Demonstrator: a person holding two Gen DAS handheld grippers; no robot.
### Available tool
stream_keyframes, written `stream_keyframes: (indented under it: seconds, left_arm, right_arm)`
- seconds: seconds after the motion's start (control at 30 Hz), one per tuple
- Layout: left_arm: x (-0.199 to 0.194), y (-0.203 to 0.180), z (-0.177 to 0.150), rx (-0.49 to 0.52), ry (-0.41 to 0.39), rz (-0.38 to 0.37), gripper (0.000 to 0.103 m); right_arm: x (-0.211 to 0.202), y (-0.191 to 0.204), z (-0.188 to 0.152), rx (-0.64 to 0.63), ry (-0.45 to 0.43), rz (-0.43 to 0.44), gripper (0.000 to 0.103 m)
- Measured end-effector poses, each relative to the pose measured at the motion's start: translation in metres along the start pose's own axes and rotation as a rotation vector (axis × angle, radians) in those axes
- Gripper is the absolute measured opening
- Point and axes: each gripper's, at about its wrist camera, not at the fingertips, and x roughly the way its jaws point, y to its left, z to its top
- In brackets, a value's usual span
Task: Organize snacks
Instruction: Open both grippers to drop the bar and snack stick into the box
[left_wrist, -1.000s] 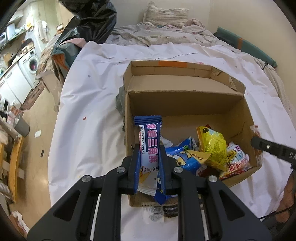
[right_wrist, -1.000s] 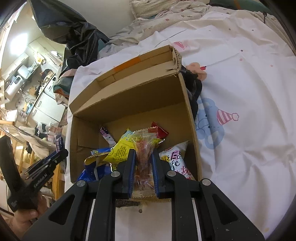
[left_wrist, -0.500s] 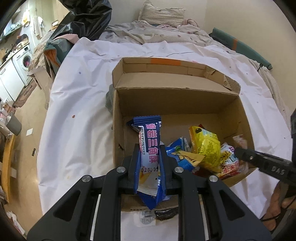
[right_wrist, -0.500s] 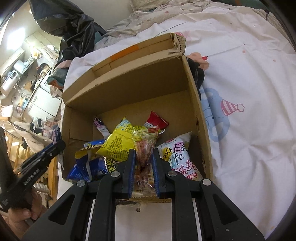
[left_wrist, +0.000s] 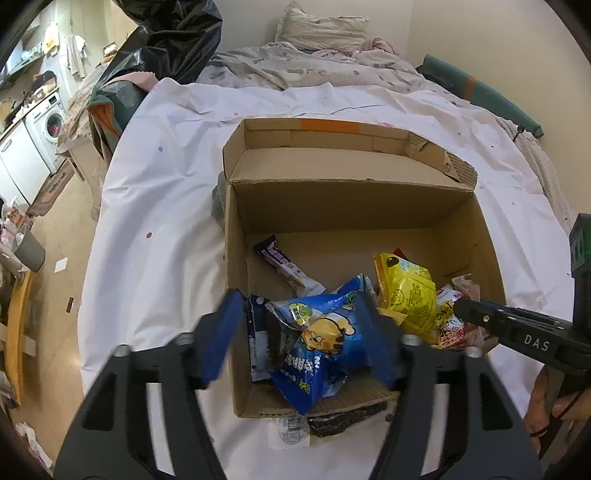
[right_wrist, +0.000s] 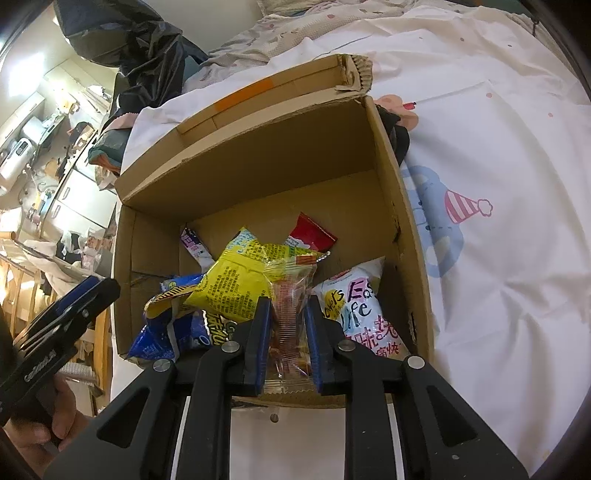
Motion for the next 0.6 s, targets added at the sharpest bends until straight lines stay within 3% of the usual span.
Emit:
stream_keyframes:
  seconds: [0.27, 0.3, 0.33, 0.4, 0.6]
  left_arm:
    - [-0.006, 0.001, -0.001, -0.008, -0.023, -0.031, 0.074]
    - [-0.009, 0.0, 0.0, -0.003, -0.042, -0.038, 0.074]
    - [-0.012, -0.001, 0.0, 0.003, -0.055, -0.032, 0.074]
    - [-0.017, -0.005, 0.0, 0.03, -0.087, -0.013, 0.074]
    - [-0.018, -0.004, -0.002, 0.025, -0.087, -0.018, 0.074]
  right_arm:
    - [-0.002, -0.004, 0.0, 0.025, -0.002, 0.022, 0.028]
    - [-0.003, -0.004, 0.0, 0.027, -0.008, 0.022, 0.036]
    - [-0.004, -0.005, 0.001, 0.032, -0.013, 0.021, 0.052]
    - [-0.008, -0.005, 0.0, 0.046, -0.032, 0.028, 0.067]
    - [-0.012, -0.001, 0.003, 0.052, -0.049, 0.028, 0.071]
